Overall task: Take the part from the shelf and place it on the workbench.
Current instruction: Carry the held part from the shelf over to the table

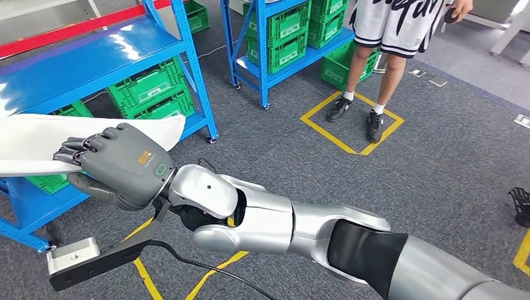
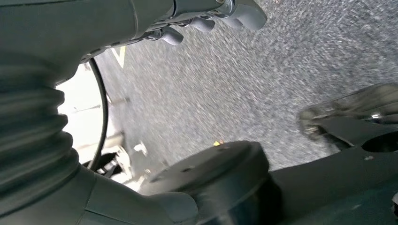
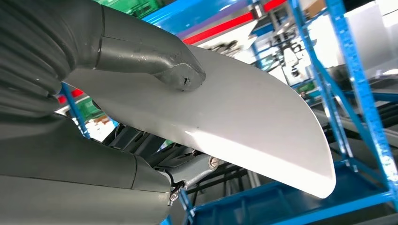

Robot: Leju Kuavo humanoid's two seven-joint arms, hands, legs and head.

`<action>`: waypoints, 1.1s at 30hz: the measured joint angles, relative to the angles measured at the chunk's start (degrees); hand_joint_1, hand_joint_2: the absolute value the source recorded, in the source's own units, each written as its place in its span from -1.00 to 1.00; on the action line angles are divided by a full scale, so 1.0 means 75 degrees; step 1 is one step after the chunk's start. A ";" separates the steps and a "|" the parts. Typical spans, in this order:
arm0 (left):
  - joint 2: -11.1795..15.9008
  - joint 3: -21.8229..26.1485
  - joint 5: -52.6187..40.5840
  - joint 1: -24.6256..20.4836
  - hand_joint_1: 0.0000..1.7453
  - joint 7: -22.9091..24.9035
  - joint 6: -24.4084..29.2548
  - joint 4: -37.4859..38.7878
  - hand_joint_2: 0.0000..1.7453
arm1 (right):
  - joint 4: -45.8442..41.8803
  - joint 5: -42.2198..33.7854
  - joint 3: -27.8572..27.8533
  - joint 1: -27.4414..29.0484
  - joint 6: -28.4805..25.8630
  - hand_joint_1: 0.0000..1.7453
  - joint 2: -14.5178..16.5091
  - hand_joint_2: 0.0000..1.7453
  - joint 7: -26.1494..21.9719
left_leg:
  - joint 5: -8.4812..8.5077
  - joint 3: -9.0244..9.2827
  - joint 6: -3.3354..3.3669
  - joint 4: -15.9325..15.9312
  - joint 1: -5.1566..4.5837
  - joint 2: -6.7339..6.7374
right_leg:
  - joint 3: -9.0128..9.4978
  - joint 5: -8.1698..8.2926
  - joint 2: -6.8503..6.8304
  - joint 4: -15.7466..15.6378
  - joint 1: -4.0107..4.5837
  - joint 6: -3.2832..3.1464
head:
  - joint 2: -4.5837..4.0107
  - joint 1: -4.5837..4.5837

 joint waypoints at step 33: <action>0.0004 -0.0006 0.0146 0.0015 -1.00 -0.0021 0.0000 0.0016 1.00 | 0.0006 -0.0147 -0.0085 0.0027 0.0175 1.00 0.0032 1.00 -0.0022 | -0.0218 -0.0137 -0.0049 0.0284 0.0068 -0.0062 | -0.0022 -0.0092 0.0025 0.0090 -0.0071 0.0071 | 0.0000 0.0091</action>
